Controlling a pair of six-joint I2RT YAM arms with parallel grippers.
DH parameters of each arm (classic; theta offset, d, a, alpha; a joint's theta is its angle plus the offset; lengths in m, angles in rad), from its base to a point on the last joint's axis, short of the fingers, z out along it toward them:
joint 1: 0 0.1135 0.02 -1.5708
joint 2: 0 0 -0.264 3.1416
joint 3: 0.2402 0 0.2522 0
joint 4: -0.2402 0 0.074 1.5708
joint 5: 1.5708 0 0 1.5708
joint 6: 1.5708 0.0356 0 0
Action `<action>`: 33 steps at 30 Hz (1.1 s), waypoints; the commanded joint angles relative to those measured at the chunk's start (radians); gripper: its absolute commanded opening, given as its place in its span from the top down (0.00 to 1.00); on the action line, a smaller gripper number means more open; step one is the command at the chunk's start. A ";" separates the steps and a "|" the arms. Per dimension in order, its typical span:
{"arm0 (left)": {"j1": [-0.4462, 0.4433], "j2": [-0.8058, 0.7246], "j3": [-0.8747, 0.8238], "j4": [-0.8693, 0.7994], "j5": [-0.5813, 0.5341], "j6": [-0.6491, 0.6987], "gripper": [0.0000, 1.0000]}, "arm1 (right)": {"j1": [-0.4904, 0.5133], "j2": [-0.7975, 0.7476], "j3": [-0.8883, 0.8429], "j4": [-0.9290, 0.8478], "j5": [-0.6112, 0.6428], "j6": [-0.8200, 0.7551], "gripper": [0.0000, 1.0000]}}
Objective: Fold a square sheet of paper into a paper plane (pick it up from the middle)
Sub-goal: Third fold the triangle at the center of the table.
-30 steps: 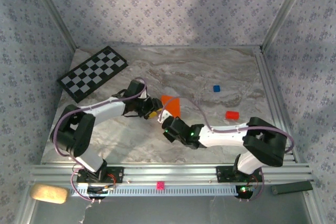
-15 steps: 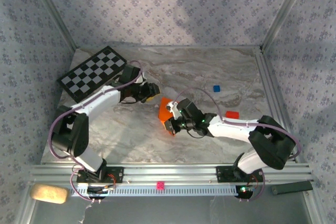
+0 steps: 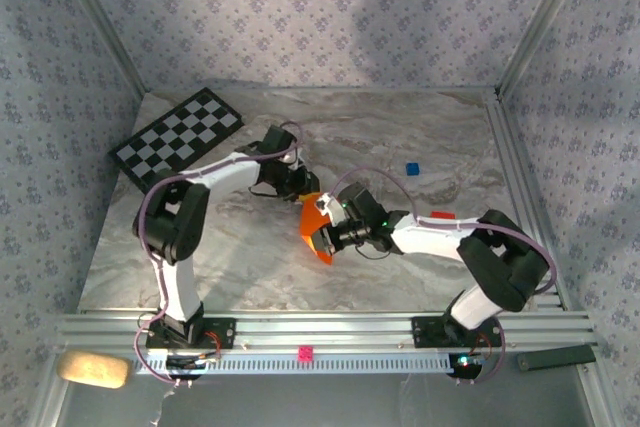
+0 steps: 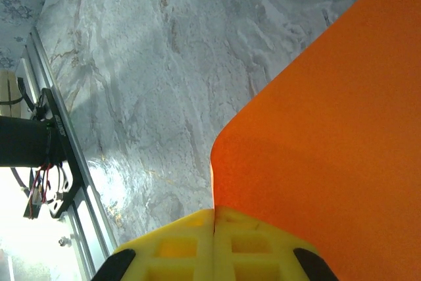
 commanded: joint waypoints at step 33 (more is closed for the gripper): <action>-0.048 0.128 0.004 -0.082 -0.108 0.081 0.77 | -0.115 0.108 0.057 -0.127 0.043 -0.024 0.97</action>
